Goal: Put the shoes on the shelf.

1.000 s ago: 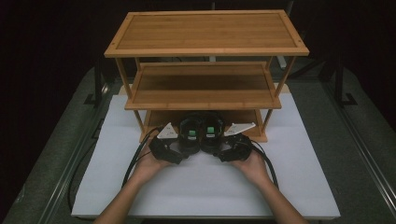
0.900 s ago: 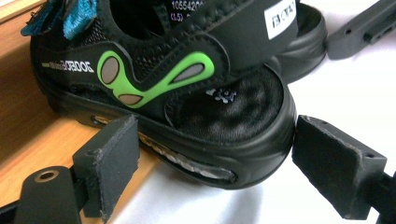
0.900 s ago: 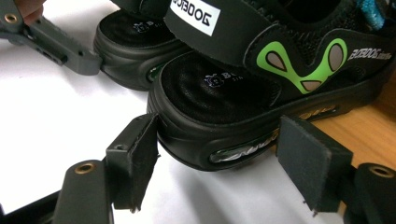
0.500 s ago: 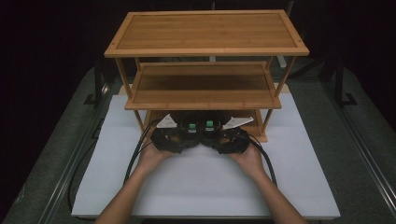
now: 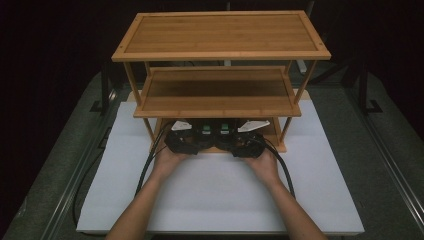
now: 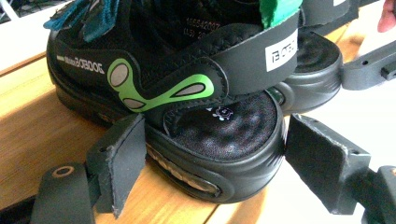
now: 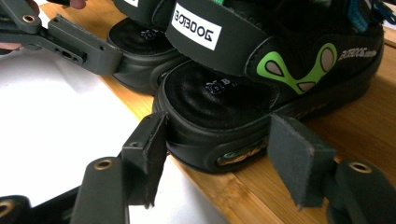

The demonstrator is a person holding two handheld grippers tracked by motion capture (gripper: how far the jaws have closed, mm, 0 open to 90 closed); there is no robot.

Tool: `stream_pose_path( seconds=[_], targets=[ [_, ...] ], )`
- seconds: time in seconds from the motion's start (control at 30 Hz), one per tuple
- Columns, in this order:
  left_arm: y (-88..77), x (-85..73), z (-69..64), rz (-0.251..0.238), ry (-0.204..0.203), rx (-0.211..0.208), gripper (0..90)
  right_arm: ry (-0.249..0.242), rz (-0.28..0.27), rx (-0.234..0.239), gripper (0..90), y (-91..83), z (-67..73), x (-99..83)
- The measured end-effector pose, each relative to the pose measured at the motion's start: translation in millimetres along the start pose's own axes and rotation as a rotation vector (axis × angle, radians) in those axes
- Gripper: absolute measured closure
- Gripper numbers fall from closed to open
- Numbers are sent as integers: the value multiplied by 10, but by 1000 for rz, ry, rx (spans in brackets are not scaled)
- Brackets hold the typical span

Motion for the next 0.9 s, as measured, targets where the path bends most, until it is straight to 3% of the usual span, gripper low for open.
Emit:
stream_pose_path(
  seconds=[0.03,0.07,0.23,0.27,0.37,0.43,0.67,0.83,0.9],
  targets=[
    [6,-4,13,0,-3,4,208,0,0,0,395,0,0,0],
    [10,-4,20,0,-11,11,208,-35,2,-16,403,1,-47,-8],
    [5,-7,18,3,-21,3,211,-27,-29,-27,413,47,-93,-7],
    [3,-9,21,2,-23,5,211,-53,-16,-43,413,39,-126,-19],
    [-3,-11,17,5,-28,5,210,-36,-31,-30,422,39,-87,-6],
    [-20,-12,-16,4,-40,-8,204,-29,-9,-28,408,0,-79,-22],
    [-182,29,-129,23,-17,-15,154,-25,-2,0,328,-136,-3,6],
    [-295,-7,-164,48,-26,-12,107,-15,15,-4,259,-237,-37,-54],
    [-337,-27,-154,60,-12,-11,94,-12,20,-7,211,-293,-62,-99]
  ],
)
Point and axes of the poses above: each handheld gripper's, and its own axes: y roughly forward along the jaws, x roughly out of its top, z roughly to its left, the point moved 7 cm from there along y, roughly forward along the jaws, and after that the axes turned 13 degrees about -z, right-handed, at the moved point
